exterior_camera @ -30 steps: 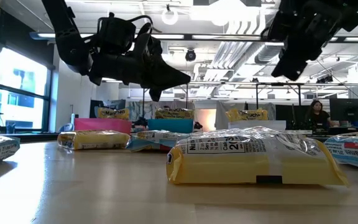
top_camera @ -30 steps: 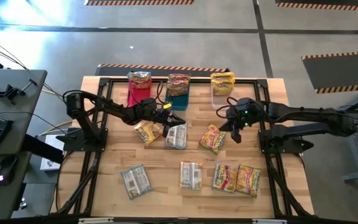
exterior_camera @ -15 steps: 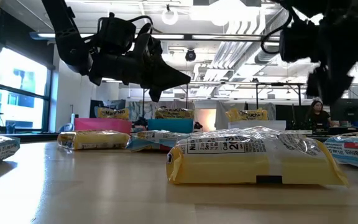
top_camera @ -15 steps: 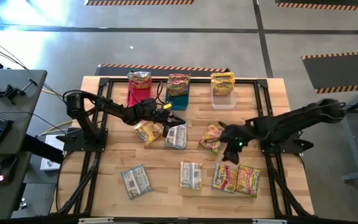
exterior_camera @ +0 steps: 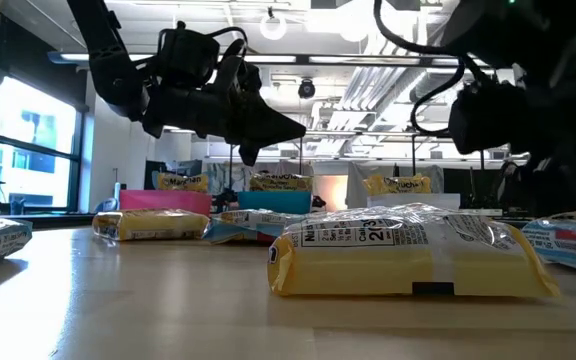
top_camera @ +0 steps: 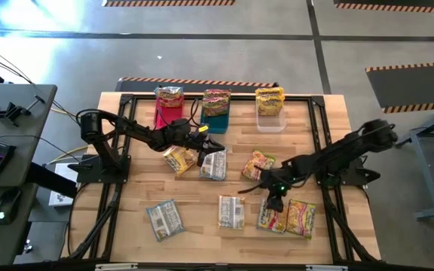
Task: Sort Maruchan noodles
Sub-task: Put the bottom right blue noodle pack into the red bin
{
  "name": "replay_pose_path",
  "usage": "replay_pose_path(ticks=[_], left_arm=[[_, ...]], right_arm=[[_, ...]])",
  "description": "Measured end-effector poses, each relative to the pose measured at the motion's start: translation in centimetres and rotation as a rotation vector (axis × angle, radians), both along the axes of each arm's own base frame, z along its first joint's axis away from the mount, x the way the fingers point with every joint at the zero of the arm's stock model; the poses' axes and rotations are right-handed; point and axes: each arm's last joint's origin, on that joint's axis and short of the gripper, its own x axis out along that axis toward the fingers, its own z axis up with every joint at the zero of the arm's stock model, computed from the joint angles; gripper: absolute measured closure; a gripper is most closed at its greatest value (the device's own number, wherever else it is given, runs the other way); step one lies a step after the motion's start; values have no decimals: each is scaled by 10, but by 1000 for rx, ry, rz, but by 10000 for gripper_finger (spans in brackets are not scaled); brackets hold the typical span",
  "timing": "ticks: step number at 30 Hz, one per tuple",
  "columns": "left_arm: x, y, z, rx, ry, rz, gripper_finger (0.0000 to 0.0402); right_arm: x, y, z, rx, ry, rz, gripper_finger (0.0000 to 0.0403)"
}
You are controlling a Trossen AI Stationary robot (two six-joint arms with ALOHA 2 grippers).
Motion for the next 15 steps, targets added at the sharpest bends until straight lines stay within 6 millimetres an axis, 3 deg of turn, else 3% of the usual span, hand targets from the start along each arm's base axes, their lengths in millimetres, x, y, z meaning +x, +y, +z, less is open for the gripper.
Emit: replay_pose_path(ticks=[5, 15], left_arm=[[0, 0, 0, 0, 0, 0, 401], [0, 0, 0, -30, 2, 6, 401]], right_arm=[[3, 7, -6, 7, -10, 47, 195], [6, 5, -2, -5, -74, 69, 351]])
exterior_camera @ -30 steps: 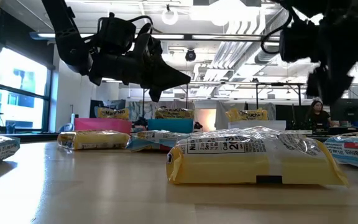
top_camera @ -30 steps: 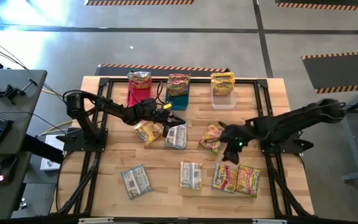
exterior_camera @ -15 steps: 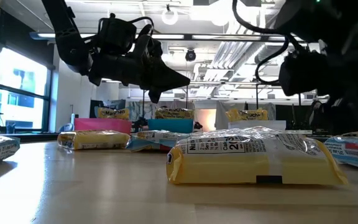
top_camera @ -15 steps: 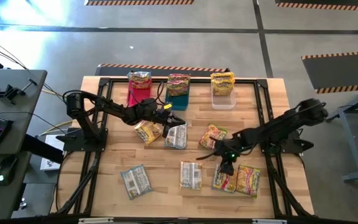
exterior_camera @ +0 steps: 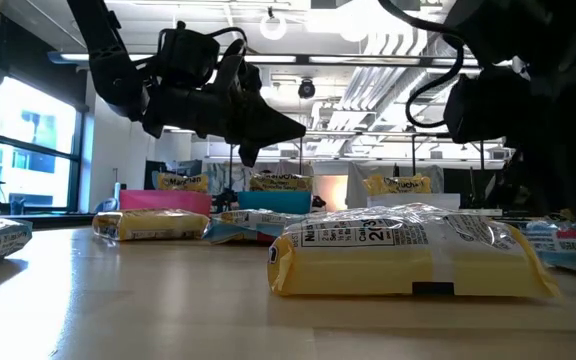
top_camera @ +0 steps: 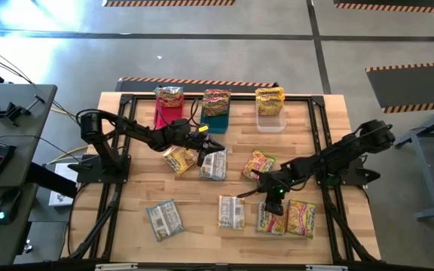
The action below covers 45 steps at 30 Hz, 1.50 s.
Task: Sort Maruchan noodles
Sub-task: Put the bottom right blue noodle pack into the red bin
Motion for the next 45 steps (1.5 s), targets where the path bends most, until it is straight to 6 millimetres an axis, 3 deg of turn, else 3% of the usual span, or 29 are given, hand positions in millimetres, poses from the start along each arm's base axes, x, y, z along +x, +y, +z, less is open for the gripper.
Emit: replay_pose_path(ticks=[6, 15, 20, 28, 33, 45], left_arm=[[0, 0, 0, -58, 7, 10, 401], [0, -2, 0, -168, 21, 22, 393], [6, -12, 3, -214, 32, -5, 356], [29, -24, 15, -237, 171, -24, 264], [38, -24, 22, -174, 237, 29, 219], [46, -22, 34, -56, 229, 79, 188]], right_arm=[[0, -8, 9, -30, -58, -23, 398], [-1, -18, 29, -159, -208, -98, 403], [4, -22, 33, -316, -309, -178, 402], [14, -31, 44, -671, -499, -318, 402], [18, -36, 52, -857, -577, -411, 402], [25, -36, 66, -969, -702, -440, 402]])
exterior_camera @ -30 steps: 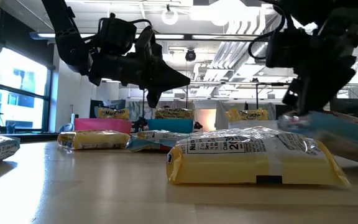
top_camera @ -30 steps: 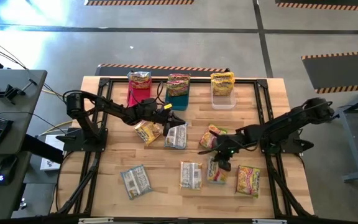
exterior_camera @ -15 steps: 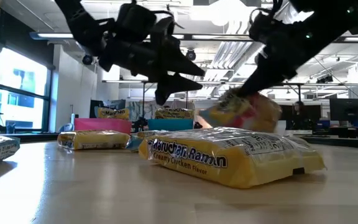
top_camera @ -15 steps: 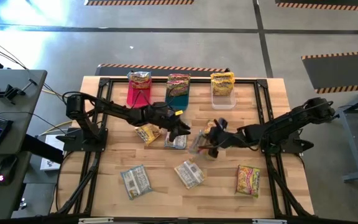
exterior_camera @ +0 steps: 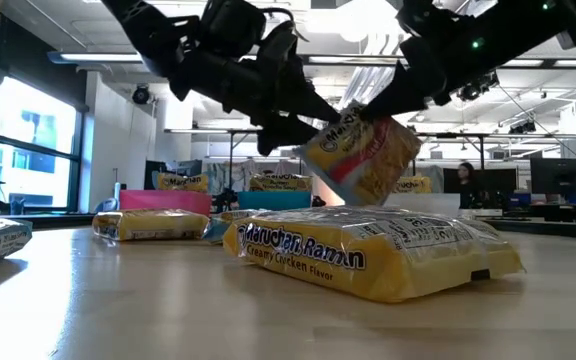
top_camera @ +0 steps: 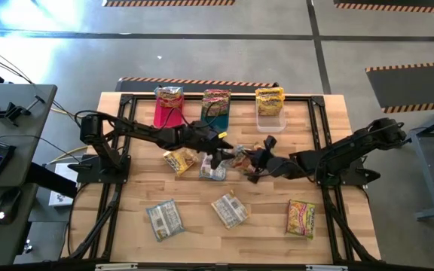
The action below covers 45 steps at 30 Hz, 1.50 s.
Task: Sort Maruchan noodles
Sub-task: Put the bottom right blue noodle pack into the red bin
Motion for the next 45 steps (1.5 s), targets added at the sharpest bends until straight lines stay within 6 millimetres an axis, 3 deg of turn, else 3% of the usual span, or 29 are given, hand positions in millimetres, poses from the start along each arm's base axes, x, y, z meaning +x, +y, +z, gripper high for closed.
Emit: replay_pose_path(ticks=[13, 23, 30, 35, 40, 45], left_arm=[[2, -2, 4, 9, -25, -43, 194], [0, 9, 4, 48, -31, -62, 320], [-6, 22, 9, 50, -31, -96, 321], [-31, 37, 31, 129, 55, -83, 321], [-74, 50, 61, 218, 176, -60, 321], [-118, 60, 100, 338, 407, -2, 321]], right_arm=[[5, -3, 11, -22, -95, 3, 403], [7, -7, 14, -17, -129, -16, 402], [7, -8, 17, -66, -135, -37, 398], [3, -10, 25, -91, -153, -74, 347], [-1, -14, 32, -108, -159, -91, 282], [0, -21, 30, -122, -114, -42, 284]])
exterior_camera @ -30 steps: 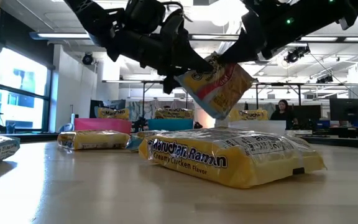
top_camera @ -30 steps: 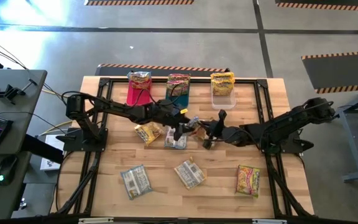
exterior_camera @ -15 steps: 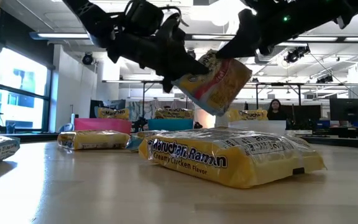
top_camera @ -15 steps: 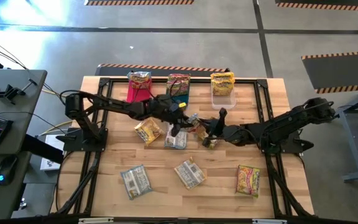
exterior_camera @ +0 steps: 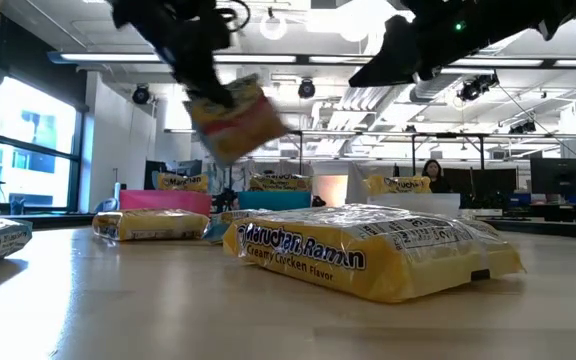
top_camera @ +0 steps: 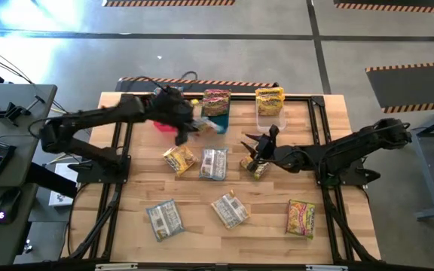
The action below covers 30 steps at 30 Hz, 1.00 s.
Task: Sort Maruchan noodles
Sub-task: Put the bottom right blue noodle pack into the red bin
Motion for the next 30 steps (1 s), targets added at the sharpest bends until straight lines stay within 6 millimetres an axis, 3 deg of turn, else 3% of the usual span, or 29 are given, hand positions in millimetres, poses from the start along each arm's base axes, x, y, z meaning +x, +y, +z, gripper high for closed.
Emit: replay_pose_path(ticks=[4, 8, 12, 22, 30], left_arm=[[-21, 9, 27, 128, 168, 43, 321], [-36, 24, 38, 268, 298, 17, 321], [-46, 42, 37, 382, 384, -94, 321], [-59, 95, 5, 373, 595, -127, 321], [-53, 129, -18, 265, 651, -121, 321]], right_arm=[[1, -5, -2, 14, 19, 35, 330], [2, -8, -4, 28, 42, 76, 390], [1, -8, -7, 36, 73, 96, 391], [0, -8, -11, 34, 112, 102, 401], [0, -8, -12, 37, 121, 100, 402]])
